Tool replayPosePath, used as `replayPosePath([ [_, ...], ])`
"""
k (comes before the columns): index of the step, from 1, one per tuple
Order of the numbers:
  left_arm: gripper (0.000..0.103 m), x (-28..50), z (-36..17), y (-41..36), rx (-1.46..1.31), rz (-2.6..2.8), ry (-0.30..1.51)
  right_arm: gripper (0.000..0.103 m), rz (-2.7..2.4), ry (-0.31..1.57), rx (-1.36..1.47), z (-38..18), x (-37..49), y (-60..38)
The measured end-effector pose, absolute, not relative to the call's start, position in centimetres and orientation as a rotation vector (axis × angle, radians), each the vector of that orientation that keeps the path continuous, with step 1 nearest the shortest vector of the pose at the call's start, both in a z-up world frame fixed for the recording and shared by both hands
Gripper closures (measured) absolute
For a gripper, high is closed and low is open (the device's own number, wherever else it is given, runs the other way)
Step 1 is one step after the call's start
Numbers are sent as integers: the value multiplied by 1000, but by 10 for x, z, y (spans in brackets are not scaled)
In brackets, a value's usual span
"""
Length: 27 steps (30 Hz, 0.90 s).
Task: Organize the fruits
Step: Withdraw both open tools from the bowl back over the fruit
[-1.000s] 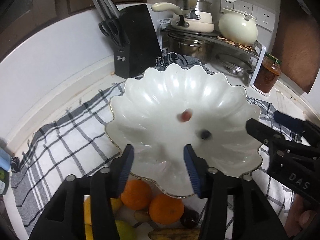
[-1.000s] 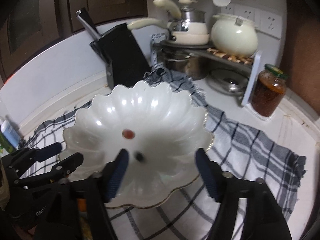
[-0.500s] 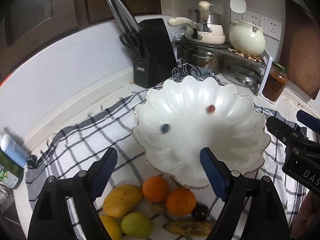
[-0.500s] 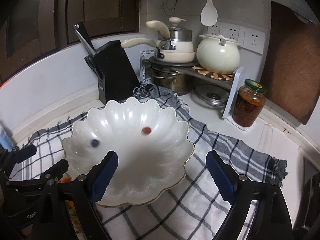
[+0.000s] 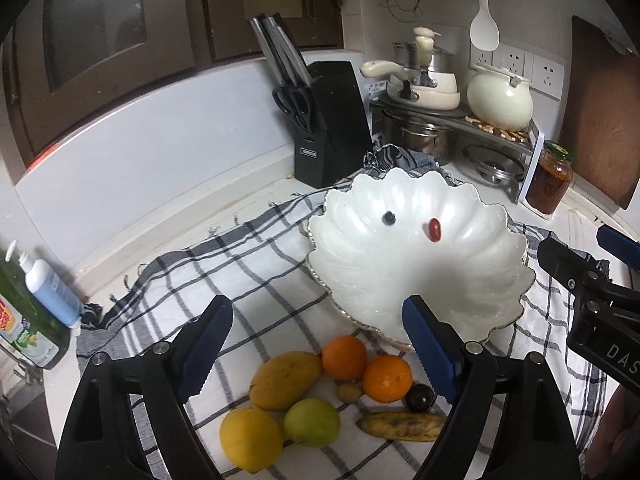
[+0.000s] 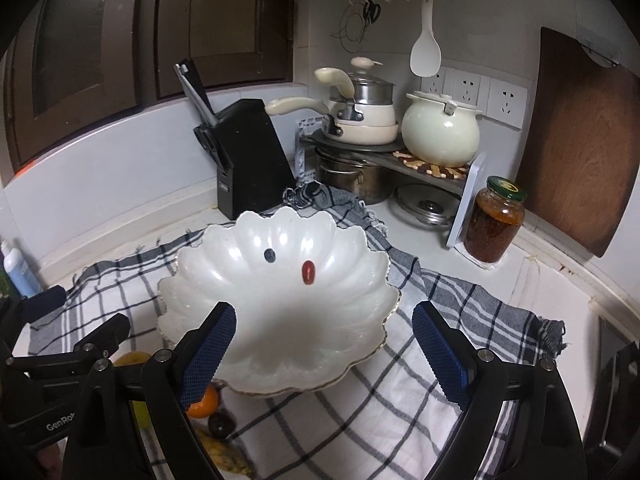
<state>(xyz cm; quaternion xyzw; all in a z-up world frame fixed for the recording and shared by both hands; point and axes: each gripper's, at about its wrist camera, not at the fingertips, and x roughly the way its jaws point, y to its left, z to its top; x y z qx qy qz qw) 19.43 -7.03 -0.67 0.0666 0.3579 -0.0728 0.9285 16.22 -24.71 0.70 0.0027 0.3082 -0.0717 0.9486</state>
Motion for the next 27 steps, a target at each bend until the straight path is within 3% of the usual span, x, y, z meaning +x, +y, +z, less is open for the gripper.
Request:
replayPosePath([
  [27,15,136,-15,-10,91,-51,711,12,-3,636,-56,-7,131,-186],
])
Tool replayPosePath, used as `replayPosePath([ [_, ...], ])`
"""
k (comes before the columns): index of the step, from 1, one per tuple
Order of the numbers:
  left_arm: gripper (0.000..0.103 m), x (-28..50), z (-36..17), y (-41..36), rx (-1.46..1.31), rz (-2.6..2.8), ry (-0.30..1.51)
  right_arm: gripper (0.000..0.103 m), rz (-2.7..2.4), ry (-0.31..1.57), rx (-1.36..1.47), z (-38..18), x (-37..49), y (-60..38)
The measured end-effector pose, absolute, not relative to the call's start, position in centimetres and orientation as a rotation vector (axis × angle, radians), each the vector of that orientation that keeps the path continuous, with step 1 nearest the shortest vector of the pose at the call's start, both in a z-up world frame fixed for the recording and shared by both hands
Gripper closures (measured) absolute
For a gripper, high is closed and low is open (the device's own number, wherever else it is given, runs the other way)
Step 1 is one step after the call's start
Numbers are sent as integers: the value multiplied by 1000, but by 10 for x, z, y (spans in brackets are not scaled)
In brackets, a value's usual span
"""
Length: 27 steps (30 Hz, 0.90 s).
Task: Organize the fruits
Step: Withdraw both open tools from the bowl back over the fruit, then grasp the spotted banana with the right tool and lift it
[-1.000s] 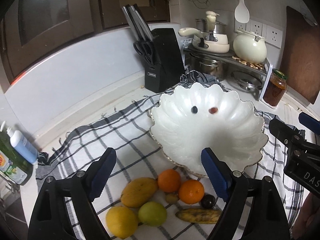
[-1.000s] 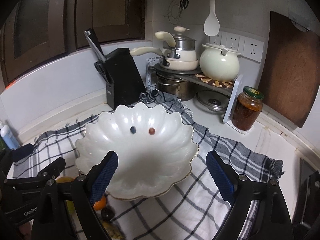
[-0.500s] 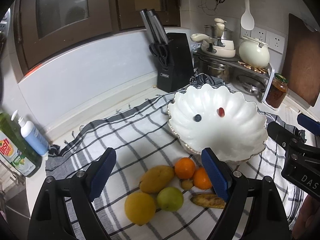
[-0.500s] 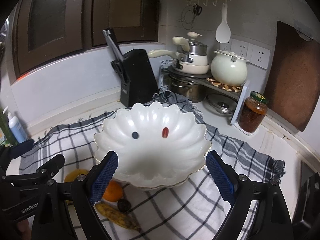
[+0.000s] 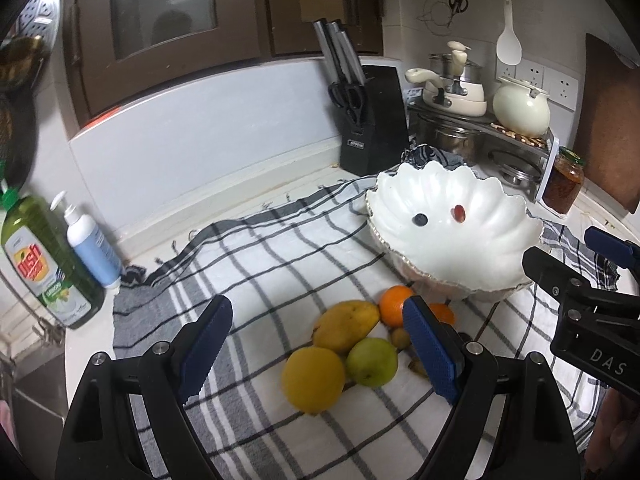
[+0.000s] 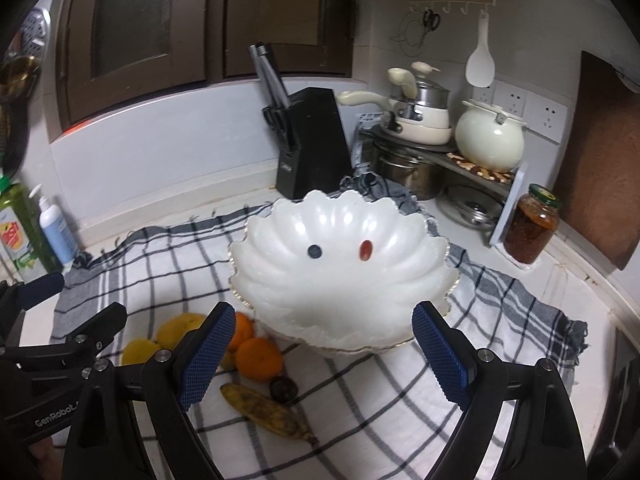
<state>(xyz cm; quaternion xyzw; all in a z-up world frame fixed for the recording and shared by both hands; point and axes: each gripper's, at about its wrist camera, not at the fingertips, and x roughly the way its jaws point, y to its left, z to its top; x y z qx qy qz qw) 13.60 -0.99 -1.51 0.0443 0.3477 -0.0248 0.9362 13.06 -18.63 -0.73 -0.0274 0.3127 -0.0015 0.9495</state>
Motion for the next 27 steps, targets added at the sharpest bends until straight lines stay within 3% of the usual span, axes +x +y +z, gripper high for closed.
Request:
replayPosePath([
  [17,10,93,-54,5,-13,122,772,13,179,699,-116,-56,122,-173],
  [20,4,83,-62,8,-36,222,778,19,240,711,-166,-68,123,-169],
  [27,3,65,-80,7,-107,328,801,24,393,731,-287,-85,120,-158],
])
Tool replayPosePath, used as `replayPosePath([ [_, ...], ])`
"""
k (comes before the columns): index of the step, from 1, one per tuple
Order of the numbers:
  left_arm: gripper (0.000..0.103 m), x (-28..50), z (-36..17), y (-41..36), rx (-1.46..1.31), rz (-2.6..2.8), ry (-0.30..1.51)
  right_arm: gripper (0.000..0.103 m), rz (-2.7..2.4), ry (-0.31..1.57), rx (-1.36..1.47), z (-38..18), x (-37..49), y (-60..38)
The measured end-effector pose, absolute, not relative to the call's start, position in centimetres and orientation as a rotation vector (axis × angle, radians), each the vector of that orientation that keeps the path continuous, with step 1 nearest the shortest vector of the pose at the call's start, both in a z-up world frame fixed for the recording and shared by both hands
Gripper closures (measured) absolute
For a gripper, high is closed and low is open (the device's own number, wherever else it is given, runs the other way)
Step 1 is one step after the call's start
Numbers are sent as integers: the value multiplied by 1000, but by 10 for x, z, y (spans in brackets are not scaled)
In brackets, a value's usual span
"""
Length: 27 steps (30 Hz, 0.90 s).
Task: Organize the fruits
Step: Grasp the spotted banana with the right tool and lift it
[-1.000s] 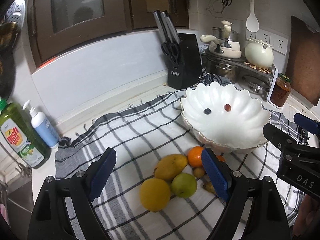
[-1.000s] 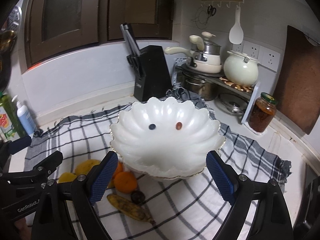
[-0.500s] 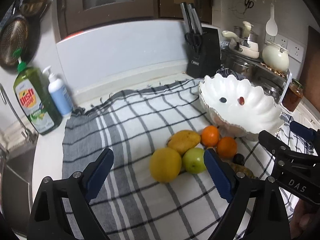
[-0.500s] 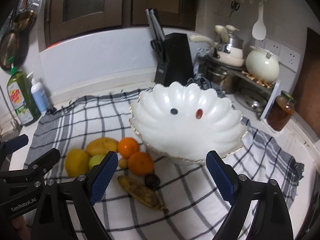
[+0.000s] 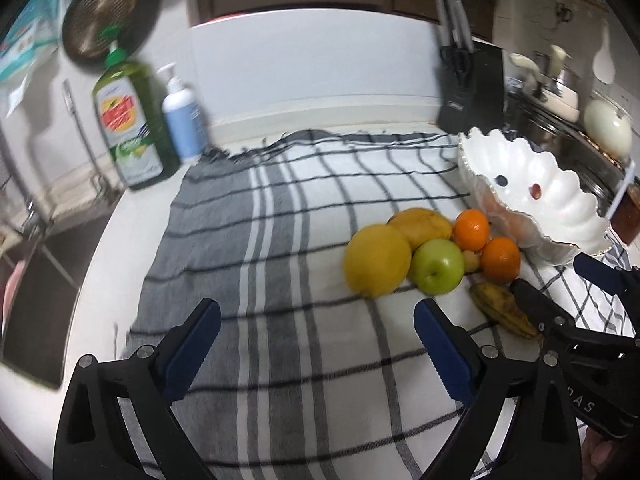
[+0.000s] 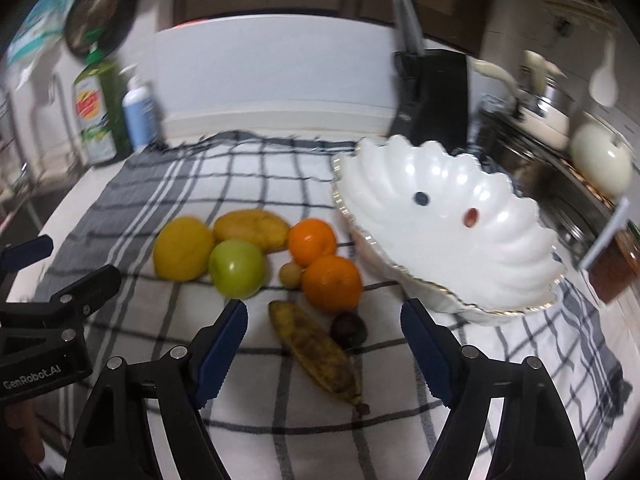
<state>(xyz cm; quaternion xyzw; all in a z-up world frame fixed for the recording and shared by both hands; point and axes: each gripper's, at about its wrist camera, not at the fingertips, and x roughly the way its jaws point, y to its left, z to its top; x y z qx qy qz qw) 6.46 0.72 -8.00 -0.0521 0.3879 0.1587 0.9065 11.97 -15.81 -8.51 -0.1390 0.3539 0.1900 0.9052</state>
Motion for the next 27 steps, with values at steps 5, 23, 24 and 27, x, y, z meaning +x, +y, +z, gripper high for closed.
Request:
replayPosePath([
  [5,0,50,-88,1,-163,407,807,29,514,767,-339,-93,120,-155],
  [23,0,46,-113,-25,-218,435,889,57,690,842,-456,-123,140,-157],
  [24,0,47,-113,-25,-220,434,892,57,690,847,-461,-124,142,-157],
  [27,0,50,-114,-25,-217,432,894,57,702,847,-480,-125,144,-155],
])
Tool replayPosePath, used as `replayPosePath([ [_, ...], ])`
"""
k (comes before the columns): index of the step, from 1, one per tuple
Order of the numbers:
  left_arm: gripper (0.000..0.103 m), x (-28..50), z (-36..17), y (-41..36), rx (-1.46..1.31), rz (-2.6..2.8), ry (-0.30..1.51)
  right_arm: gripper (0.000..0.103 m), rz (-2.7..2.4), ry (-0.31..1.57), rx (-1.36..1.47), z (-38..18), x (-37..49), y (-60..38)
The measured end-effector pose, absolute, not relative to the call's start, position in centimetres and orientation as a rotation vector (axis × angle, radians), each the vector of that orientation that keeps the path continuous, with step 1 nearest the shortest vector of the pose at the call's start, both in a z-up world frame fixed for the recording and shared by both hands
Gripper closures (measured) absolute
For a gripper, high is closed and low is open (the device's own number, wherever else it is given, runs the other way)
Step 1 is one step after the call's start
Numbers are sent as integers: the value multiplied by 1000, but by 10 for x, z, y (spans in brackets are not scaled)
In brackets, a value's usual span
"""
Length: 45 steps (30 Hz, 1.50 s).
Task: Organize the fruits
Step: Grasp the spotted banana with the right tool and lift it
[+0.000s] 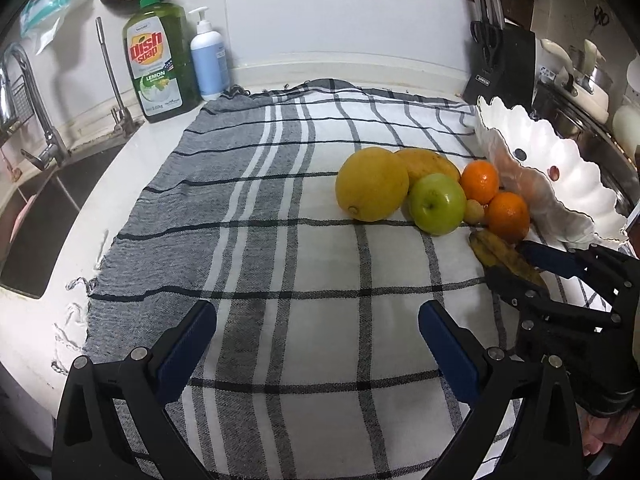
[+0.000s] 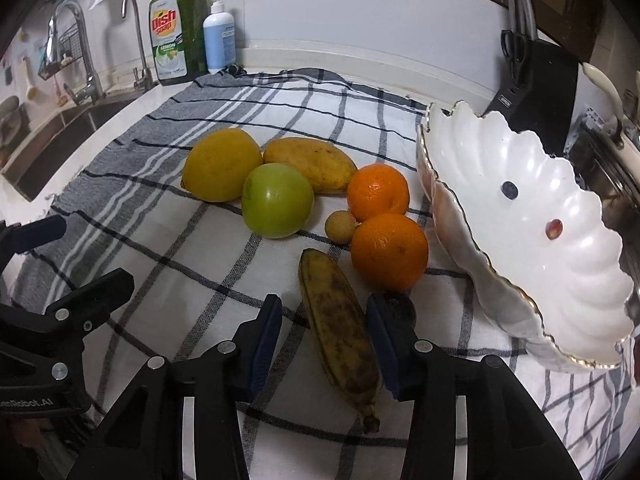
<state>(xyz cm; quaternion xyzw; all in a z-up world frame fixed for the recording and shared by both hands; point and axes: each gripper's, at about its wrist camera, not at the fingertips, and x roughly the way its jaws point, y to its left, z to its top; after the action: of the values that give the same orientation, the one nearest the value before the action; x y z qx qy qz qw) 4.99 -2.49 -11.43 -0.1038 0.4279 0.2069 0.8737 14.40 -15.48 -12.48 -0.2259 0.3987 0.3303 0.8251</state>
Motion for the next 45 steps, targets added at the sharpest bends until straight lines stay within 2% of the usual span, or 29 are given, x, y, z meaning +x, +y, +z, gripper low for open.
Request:
replayPosePath([
  [7,0,55,-116,-21,-222,435,895,57,716,867,-523,-126,148,-148],
  [13,0,57,-115,-20,-223,427,892,62,705,910,-553,-126,145,-148],
  [20,0,59,-116,-16,-232,428,899,62,663,974,-484,-126,153,-146],
  [24,0,59,-114,-11,-238,435,890,69,614,1007,-489,-127,149,-147],
  [30,0,59,-113,-10,-240,431,888,71,551,1072,-368,-130,153,-155],
  [45,0,61,-114,-4,-213,398,883,72,451,972,-206,-128,136,-171],
])
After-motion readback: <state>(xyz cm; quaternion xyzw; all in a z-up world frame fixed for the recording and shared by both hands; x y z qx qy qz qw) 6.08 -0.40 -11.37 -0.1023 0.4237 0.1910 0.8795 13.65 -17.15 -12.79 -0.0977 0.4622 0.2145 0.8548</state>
